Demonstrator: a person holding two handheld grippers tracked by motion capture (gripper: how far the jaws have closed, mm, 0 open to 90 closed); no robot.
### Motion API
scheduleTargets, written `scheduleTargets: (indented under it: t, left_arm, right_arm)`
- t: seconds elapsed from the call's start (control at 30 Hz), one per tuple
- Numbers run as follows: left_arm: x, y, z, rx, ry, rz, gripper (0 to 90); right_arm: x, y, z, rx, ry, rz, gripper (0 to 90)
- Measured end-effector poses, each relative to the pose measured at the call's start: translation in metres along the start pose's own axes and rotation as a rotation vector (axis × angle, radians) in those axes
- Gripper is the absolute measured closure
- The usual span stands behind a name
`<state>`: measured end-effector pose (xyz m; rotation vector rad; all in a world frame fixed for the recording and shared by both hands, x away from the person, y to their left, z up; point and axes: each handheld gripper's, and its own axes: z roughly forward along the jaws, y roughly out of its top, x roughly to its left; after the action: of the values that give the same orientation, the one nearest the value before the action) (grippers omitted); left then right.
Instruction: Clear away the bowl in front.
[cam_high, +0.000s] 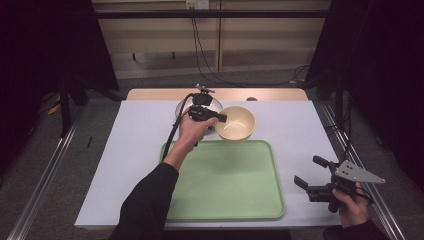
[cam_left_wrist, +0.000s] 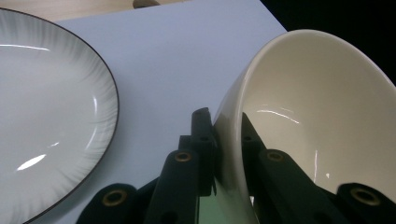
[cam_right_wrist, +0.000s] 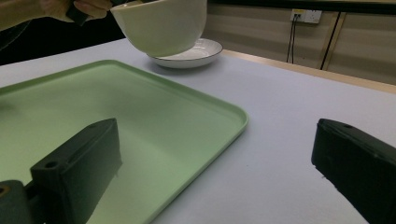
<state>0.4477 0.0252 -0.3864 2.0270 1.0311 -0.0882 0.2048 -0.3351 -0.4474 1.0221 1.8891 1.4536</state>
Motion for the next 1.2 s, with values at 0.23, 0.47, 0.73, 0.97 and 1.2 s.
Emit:
scheduleTargets:
  t: [0.23,0.47,0.73,0.97,1.2]
  left_arm:
    - [-0.011,0.000,0.017,0.029,-0.018,0.002,82.8]
    - [-0.024,-0.003,0.037,0.063,-0.041,0.013,82.7]
    - [-0.030,-0.005,0.053,0.100,-0.042,0.032,82.8]
    - [-0.035,-0.011,0.069,0.129,-0.035,0.033,82.8]
    - [-0.038,-0.019,0.084,0.162,-0.044,0.036,82.7]
  right_arm:
    - [0.000,0.000,0.000,0.000,0.001,-0.001,1.2]
    - [0.000,0.000,0.000,-0.001,0.005,-0.001,1.3]
    - [0.000,0.000,0.000,-0.001,0.004,-0.002,1.5]
    - [0.000,0.000,0.000,0.001,0.004,-0.004,1.5]
    - [0.000,0.000,0.001,0.000,0.005,0.000,1.7]
